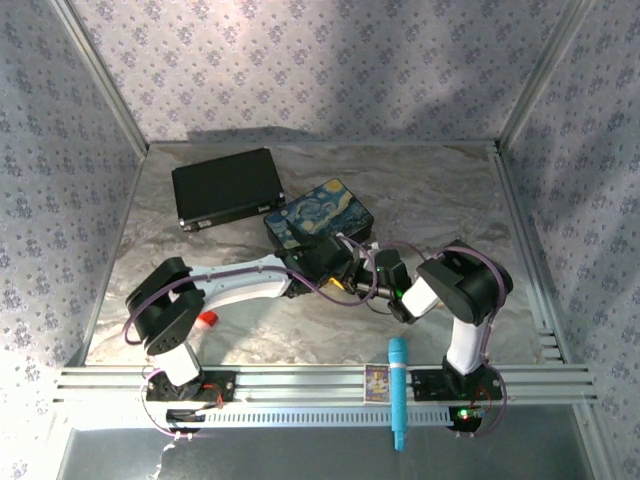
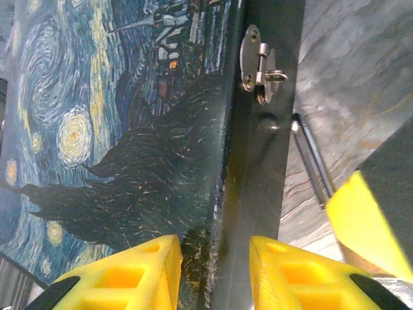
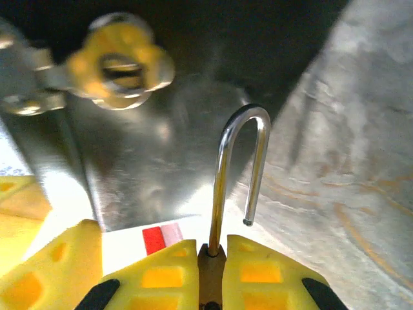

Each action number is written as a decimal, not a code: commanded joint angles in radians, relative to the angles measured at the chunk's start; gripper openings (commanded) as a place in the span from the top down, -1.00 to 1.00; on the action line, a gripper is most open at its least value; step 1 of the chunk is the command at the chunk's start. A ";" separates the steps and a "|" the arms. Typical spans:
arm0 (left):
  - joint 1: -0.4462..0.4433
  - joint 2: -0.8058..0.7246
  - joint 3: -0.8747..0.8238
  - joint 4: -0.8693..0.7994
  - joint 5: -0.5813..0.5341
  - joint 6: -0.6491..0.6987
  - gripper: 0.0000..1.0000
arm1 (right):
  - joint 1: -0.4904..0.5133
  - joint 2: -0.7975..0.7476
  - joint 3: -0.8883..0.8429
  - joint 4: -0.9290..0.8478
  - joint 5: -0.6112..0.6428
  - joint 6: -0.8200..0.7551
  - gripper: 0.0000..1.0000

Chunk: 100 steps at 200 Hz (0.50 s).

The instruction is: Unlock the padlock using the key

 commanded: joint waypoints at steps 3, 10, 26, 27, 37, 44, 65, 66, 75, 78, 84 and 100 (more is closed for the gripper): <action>0.020 0.037 -0.079 -0.233 0.050 -0.035 0.34 | -0.013 0.030 -0.025 -0.146 -0.024 -0.028 1.00; 0.021 0.035 -0.082 -0.233 0.046 -0.039 0.33 | -0.017 0.028 -0.038 -0.158 -0.021 -0.037 1.00; 0.022 0.035 -0.080 -0.236 0.031 -0.044 0.28 | -0.029 0.017 -0.068 -0.203 -0.019 -0.060 1.00; 0.022 0.035 -0.080 -0.237 0.031 -0.044 0.27 | -0.030 0.015 -0.069 -0.207 -0.020 -0.062 1.00; 0.023 0.034 -0.079 -0.234 0.022 -0.046 0.19 | -0.038 0.007 -0.081 -0.236 -0.022 -0.076 1.00; 0.023 0.033 -0.078 -0.230 0.018 -0.046 0.13 | -0.045 -0.001 -0.086 -0.261 -0.024 -0.088 1.00; 0.023 0.030 -0.071 -0.225 -0.001 -0.054 -0.16 | -0.065 -0.041 -0.069 -0.409 -0.046 -0.153 1.00; 0.023 0.029 -0.070 -0.225 -0.001 -0.055 -0.17 | -0.066 -0.046 -0.066 -0.422 -0.047 -0.159 1.00; 0.023 0.027 -0.066 -0.224 -0.001 -0.060 -0.29 | -0.073 -0.075 -0.043 -0.528 -0.055 -0.211 1.00; 0.021 0.027 -0.064 -0.224 -0.002 -0.064 -0.33 | -0.075 -0.085 -0.038 -0.563 -0.053 -0.226 1.00; 0.021 0.026 -0.060 -0.221 -0.001 -0.068 -0.40 | -0.077 -0.110 -0.023 -0.631 -0.049 -0.258 1.00; 0.021 0.024 -0.053 -0.220 -0.036 -0.084 -0.50 | -0.082 -0.175 0.042 -0.857 -0.022 -0.375 1.00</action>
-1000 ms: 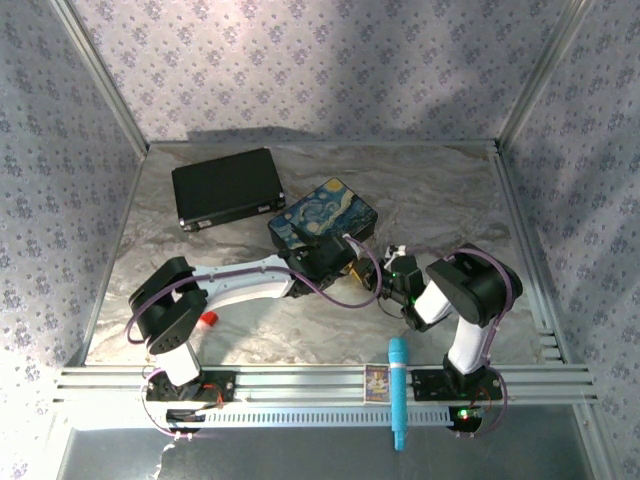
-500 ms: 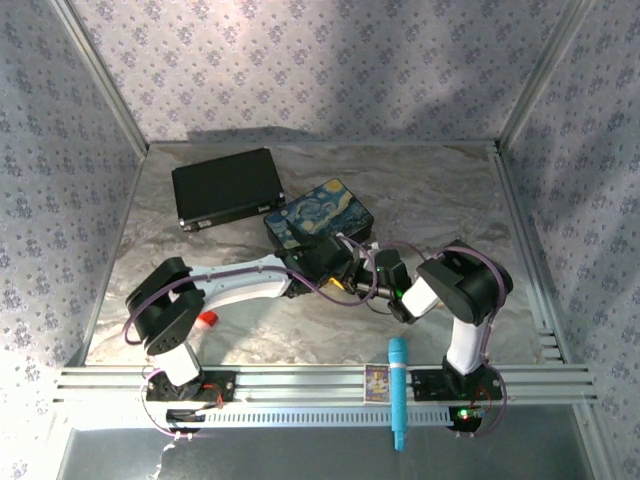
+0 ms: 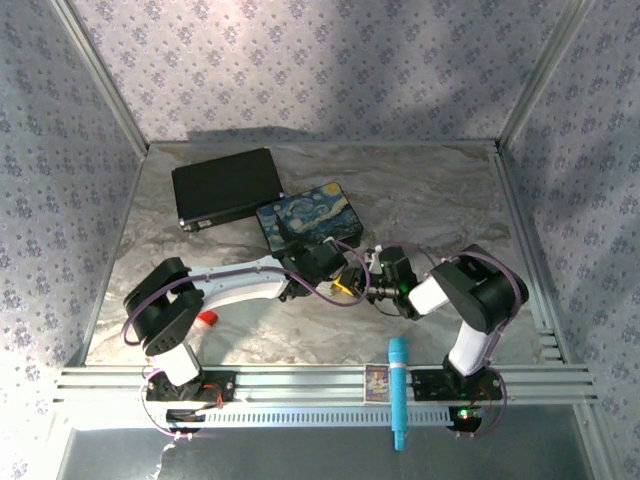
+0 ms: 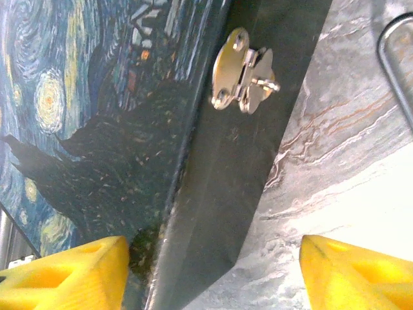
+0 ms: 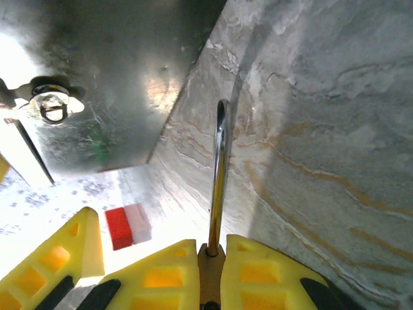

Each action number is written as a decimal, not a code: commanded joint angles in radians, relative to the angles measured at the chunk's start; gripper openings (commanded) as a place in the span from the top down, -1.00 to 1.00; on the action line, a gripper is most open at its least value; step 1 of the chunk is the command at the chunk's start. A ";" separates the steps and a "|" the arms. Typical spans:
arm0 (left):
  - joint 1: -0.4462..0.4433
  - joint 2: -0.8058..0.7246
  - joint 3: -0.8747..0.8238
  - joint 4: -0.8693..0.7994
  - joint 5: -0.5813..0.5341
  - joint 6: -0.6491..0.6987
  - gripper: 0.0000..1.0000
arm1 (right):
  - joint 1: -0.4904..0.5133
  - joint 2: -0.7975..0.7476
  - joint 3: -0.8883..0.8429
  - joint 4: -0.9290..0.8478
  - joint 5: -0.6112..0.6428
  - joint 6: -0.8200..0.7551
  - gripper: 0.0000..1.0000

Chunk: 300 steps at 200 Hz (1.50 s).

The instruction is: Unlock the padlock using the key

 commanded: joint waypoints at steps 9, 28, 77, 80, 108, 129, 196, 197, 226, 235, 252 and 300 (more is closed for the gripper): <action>0.012 0.028 -0.026 -0.121 0.011 -0.054 -0.54 | -0.021 -0.082 0.076 -0.680 0.078 -0.273 1.00; 0.012 0.012 -0.029 -0.108 -0.025 -0.079 -0.60 | -0.030 -0.106 0.156 -0.880 0.102 -0.379 0.98; 0.016 -0.041 -0.042 -0.109 -0.122 -0.171 -0.73 | -0.073 -0.066 0.265 -1.102 0.089 -0.536 0.85; 0.017 -0.045 -0.044 -0.108 -0.125 -0.174 -0.74 | -0.077 -0.068 0.266 -1.106 0.088 -0.539 0.84; 0.017 -0.079 -0.065 -0.077 -0.129 -0.178 -0.95 | -0.103 -0.085 0.289 -1.165 0.106 -0.578 0.64; 0.017 -0.111 -0.066 -0.062 -0.111 -0.183 -1.00 | -0.106 -0.096 0.305 -1.180 0.106 -0.585 0.57; 0.058 -0.363 -0.131 -0.005 -0.042 -0.235 -1.00 | -0.103 -0.195 0.393 -1.327 0.232 -0.633 0.02; 0.060 -0.369 -0.134 -0.003 -0.042 -0.237 -1.00 | -0.103 -0.196 0.394 -1.327 0.233 -0.635 0.01; 0.152 -0.575 -0.243 0.069 -0.061 -0.337 -1.00 | -0.097 -0.316 0.426 -1.352 0.399 -0.654 -0.73; 0.207 -0.641 -0.287 0.089 -0.041 -0.362 -1.00 | -0.087 -0.366 0.446 -1.371 0.504 -0.661 -0.98; 0.354 -0.739 -0.361 0.102 -0.009 -0.437 -1.00 | -0.082 -0.447 0.482 -1.436 0.673 -0.673 -0.98; 0.611 -0.830 -0.550 0.334 -0.054 -0.339 -1.00 | -0.150 -0.696 0.332 -1.183 0.906 -0.869 -0.98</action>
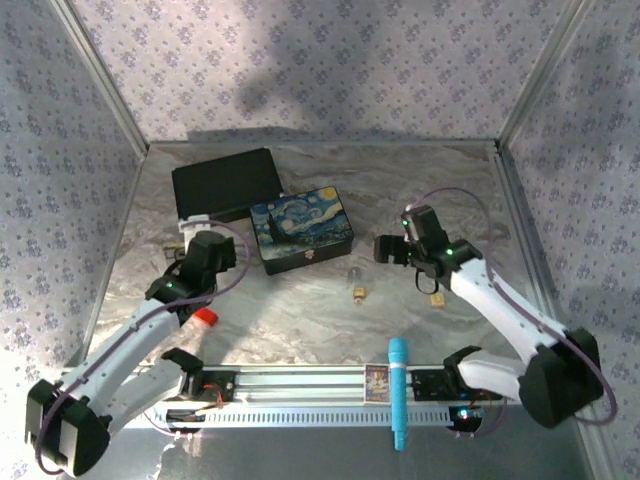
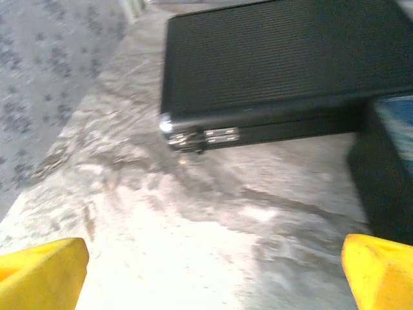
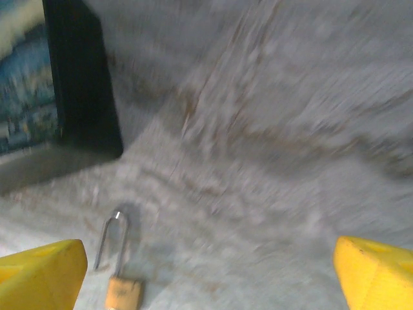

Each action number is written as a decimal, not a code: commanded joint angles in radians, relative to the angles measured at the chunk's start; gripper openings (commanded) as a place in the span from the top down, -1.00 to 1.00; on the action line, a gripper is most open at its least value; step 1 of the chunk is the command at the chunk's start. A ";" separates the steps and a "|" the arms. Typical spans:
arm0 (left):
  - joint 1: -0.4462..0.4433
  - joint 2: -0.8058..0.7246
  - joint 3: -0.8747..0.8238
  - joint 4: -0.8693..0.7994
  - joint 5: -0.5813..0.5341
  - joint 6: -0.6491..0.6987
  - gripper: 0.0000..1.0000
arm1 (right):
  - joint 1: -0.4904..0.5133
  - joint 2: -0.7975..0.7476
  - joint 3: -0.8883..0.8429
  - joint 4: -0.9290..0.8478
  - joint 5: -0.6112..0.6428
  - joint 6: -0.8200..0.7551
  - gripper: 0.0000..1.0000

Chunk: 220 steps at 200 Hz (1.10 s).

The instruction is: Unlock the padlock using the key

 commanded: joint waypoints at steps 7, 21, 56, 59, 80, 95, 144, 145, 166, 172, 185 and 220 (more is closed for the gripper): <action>0.084 -0.005 -0.079 0.203 0.000 0.057 -1.00 | -0.057 -0.108 -0.142 0.180 0.210 -0.184 -0.98; 0.134 0.043 -0.099 0.261 0.033 0.059 -1.00 | -0.100 -0.149 -0.254 0.333 0.223 -0.272 -0.98; 0.162 0.175 -0.082 0.407 -0.077 0.134 -1.00 | -0.272 -0.173 -0.459 0.650 0.205 -0.347 -0.98; 0.168 0.186 -0.083 0.429 -0.076 0.141 -1.00 | -0.287 -0.170 -0.465 0.659 0.196 -0.342 -0.98; 0.244 0.289 -0.084 0.518 -0.037 0.153 -1.00 | -0.391 -0.113 -0.514 0.793 0.124 -0.309 -0.97; 0.293 0.388 -0.092 0.591 0.006 0.143 -1.00 | -0.436 -0.051 -0.559 0.935 0.085 -0.283 -0.96; 0.396 0.510 -0.107 0.824 0.204 0.186 -1.00 | -0.488 0.100 -0.528 1.089 0.014 -0.294 -0.96; 0.399 0.512 -0.108 0.829 0.208 0.184 -1.00 | -0.490 0.102 -0.527 1.092 0.012 -0.294 -0.96; 0.457 0.506 -0.141 0.908 0.310 0.204 -1.00 | -0.512 0.164 -0.516 1.161 -0.024 -0.284 -0.95; 0.468 0.505 -0.157 0.948 0.348 0.212 -1.00 | -0.513 0.172 -0.500 1.144 -0.024 -0.290 -0.95; 0.488 0.535 -0.210 1.068 0.402 0.222 -1.00 | -0.520 0.195 -0.480 1.134 -0.030 -0.296 -0.95; 0.463 0.673 -0.190 1.191 0.510 0.307 -1.00 | -0.528 0.298 -0.501 1.302 -0.054 -0.325 -0.96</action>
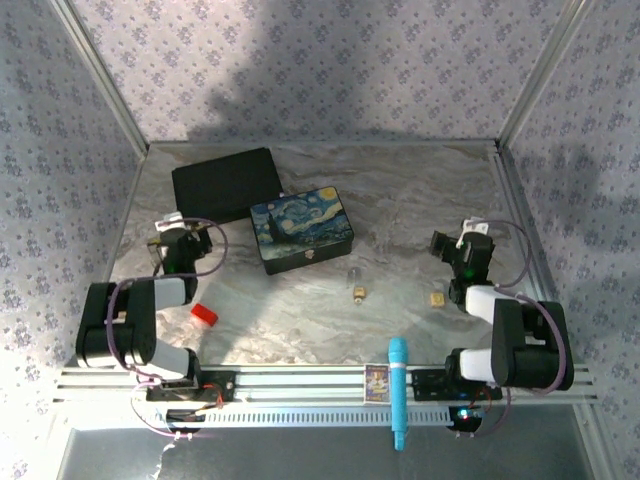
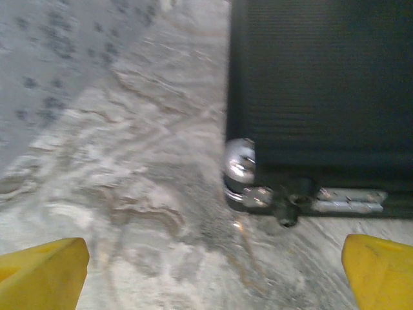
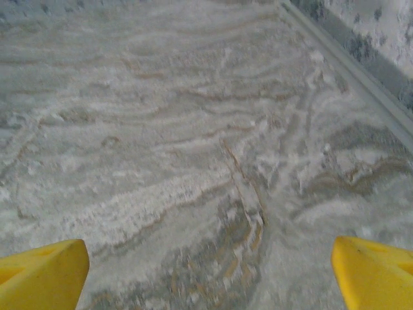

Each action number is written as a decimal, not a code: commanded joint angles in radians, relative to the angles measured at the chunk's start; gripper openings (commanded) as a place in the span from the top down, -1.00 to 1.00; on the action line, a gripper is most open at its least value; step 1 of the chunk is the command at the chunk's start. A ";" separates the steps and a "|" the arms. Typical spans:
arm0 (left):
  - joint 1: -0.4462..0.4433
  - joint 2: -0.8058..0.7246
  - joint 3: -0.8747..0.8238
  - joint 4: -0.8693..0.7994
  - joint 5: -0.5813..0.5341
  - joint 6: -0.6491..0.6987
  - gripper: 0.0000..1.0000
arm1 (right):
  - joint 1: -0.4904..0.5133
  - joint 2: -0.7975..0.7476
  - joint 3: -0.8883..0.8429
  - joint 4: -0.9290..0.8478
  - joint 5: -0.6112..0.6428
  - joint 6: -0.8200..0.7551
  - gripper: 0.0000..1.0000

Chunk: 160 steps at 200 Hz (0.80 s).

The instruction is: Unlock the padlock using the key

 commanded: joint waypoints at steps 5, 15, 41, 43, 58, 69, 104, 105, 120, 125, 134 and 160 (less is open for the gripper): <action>-0.021 0.051 0.021 0.118 0.123 0.072 -1.00 | -0.005 0.073 0.001 0.163 -0.033 -0.033 -0.97; -0.020 0.056 0.015 0.134 0.125 0.072 -1.00 | 0.009 0.076 0.022 0.124 -0.024 -0.048 -0.98; -0.021 0.052 0.019 0.120 0.128 0.072 -1.00 | 0.057 0.199 0.051 0.196 -0.075 -0.127 -0.98; -0.021 0.051 0.021 0.114 0.128 0.072 -1.00 | 0.060 0.193 0.055 0.180 -0.066 -0.131 -0.98; -0.020 0.053 0.020 0.119 0.126 0.072 -1.00 | 0.048 0.188 0.065 0.151 -0.093 -0.122 -0.98; -0.024 0.054 0.019 0.123 0.120 0.075 -1.00 | 0.048 0.179 0.072 0.122 -0.091 -0.124 -0.99; -0.028 0.051 0.017 0.123 0.109 0.077 -1.00 | 0.049 0.182 0.069 0.133 -0.087 -0.125 -0.98; -0.027 0.051 0.018 0.123 0.109 0.076 -1.00 | 0.049 0.181 0.069 0.132 -0.087 -0.124 -0.99; -0.029 0.052 0.017 0.123 0.109 0.076 -1.00 | 0.049 0.182 0.069 0.128 -0.088 -0.124 -0.99; -0.029 0.053 0.017 0.123 0.109 0.076 -1.00 | 0.049 0.180 0.070 0.127 -0.089 -0.123 -0.99; -0.028 0.051 0.017 0.123 0.109 0.077 -1.00 | 0.049 0.181 0.070 0.128 -0.089 -0.124 -0.99; -0.028 0.053 0.019 0.123 0.110 0.077 -1.00 | 0.044 0.181 0.073 0.123 -0.096 -0.122 -0.98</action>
